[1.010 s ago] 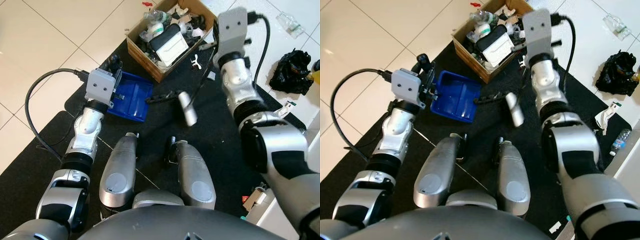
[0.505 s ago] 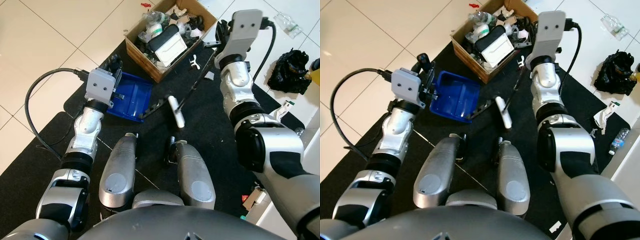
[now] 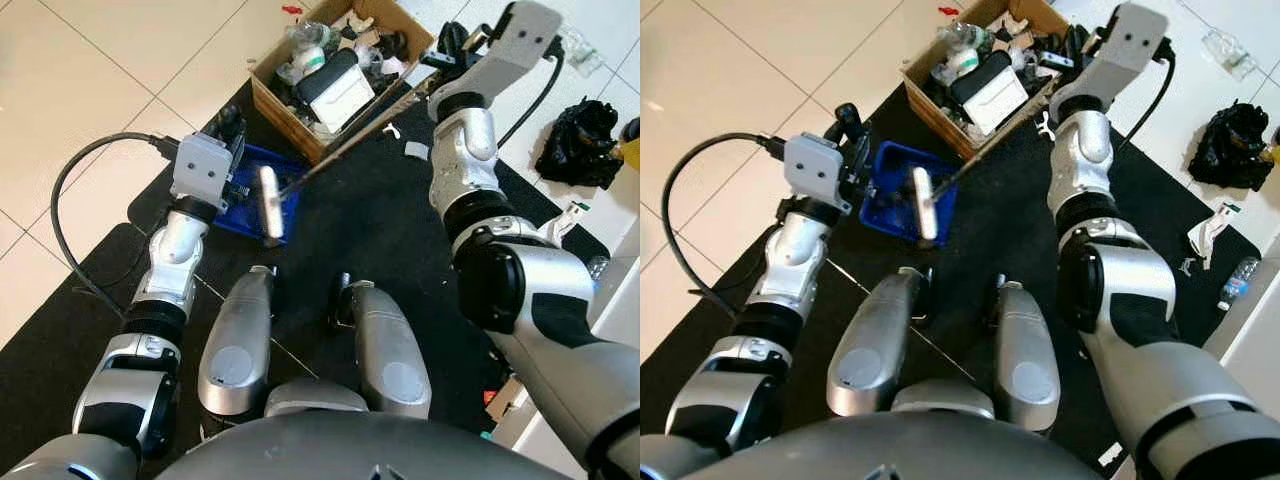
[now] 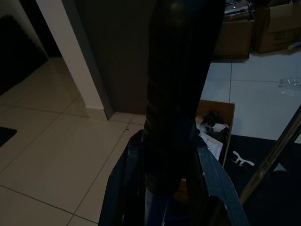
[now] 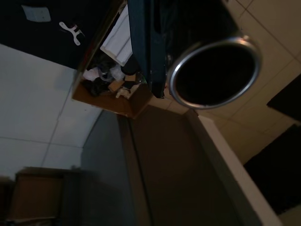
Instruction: Sweep floor
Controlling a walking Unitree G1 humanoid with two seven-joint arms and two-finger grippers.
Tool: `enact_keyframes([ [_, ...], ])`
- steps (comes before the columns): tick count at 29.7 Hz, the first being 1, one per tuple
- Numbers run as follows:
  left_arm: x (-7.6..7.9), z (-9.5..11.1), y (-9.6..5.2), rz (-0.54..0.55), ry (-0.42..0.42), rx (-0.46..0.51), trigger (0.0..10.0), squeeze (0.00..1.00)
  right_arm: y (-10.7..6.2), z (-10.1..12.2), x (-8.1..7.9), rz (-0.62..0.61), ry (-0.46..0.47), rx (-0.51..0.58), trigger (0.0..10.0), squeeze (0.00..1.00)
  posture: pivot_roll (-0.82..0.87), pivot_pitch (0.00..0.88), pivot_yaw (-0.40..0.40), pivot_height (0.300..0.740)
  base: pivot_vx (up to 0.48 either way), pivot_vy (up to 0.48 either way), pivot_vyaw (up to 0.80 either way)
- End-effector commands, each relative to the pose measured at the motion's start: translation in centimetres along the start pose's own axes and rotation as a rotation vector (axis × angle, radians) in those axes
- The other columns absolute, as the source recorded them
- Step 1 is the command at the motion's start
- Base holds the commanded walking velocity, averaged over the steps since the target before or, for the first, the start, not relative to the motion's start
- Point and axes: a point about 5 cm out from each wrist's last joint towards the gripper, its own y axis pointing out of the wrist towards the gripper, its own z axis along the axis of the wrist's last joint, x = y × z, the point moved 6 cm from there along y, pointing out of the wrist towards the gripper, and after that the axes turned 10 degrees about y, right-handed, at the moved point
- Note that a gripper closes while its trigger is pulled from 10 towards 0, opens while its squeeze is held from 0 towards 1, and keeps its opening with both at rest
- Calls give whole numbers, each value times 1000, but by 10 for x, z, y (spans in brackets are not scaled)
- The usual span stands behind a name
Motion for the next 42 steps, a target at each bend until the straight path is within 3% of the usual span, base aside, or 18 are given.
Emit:
enact_keyframes([
  [1, 19, -18, -12, -52, -32, -81, 10000, 110, 2, 12, 10, -39, 24, 44, 10000, 0, 271, 245, -89, 740, 0, 0, 0],
  [6, 19, -17, -10, -50, -33, -77, 10000, 106, 8, 38, 14, -20, -19, 113, 10000, 0, 270, 244, -90, 740, 0, 0, 0],
  [10, 19, -19, -8, -49, -33, -83, 10000, 106, 16, 71, 5, 67, -92, 183, 10000, 0, 251, 221, -99, 740, 0, 0, 0],
  [14, 19, -20, -7, -50, -34, -88, 10000, 102, 19, 83, 4, 97, -136, 186, 10000, 0, 237, 208, -103, 740, 0, 0, 0],
  [18, 21, -22, -5, -54, -35, -98, 10000, 98, 17, 95, 16, 76, -177, 209, 10000, 0, 225, 196, -104, 740, 0, 0, 0],
  [23, 28, -32, -8, -78, -73, -170, 10000, 71, 10, 85, 32, 62, -293, 170, 10000, 0, 220, 184, -100, 740, 0, 0, 0],
  [24, 31, -38, -10, -83, -102, -212, 10000, 8, 7, 79, 35, 69, -338, 145, 10000, 0, 221, 182, -97, 740, 0, 0, 0],
  [25, 31, -39, -11, -81, -114, -228, 10000, 8, 5, 76, 36, 73, -357, 133, 10000, 0, 221, 182, -97, 740, 0, 0, 0],
  [29, 31, -40, -13, -76, -127, -235, 10000, 0, 3, 70, 40, 75, -382, 105, 10000, 0, 221, 173, -96, 740, 0, 0, 0],
  [30, 30, -37, -13, -72, -134, -228, 10000, 0, 1, 62, 44, 79, -400, 64, 10000, 0, 221, 168, -95, 740, 0, 0, 0],
  [31, 25, -29, -14, -43, -146, -214, 10000, 0, -4, 39, 62, 52, -491, -86, 10000, 0, 224, 160, -93, 740, 0, 0, 0],
  [32, 25, -29, -14, -43, -146, -214, 10000, 0, -4, 39, 62, 52, -491, -86, 10000, 0, 224, 160, -93, 740, 0, 0, 0],
  [34, 21, -19, -12, -21, -144, -199, 10000, 0, -9, 34, 77, 18, -529, -134, 10000, 0, 232, 146, -93, 740, 0, 0, 0],
  [38, 20, -10, -12, -26, -166, -188, 10000, 0, -10, 39, 83, -2, -517, -117, 10000, 0, 225, 131, -92, 740, 0, 0, 0],
  [42, 10, 10, -11, -13, -169, -148, 10000, 0, -8, 46, 83, -38, -424, -70, 10000, 0, 227, 100, -94, 740, 0, 0, 0],
])
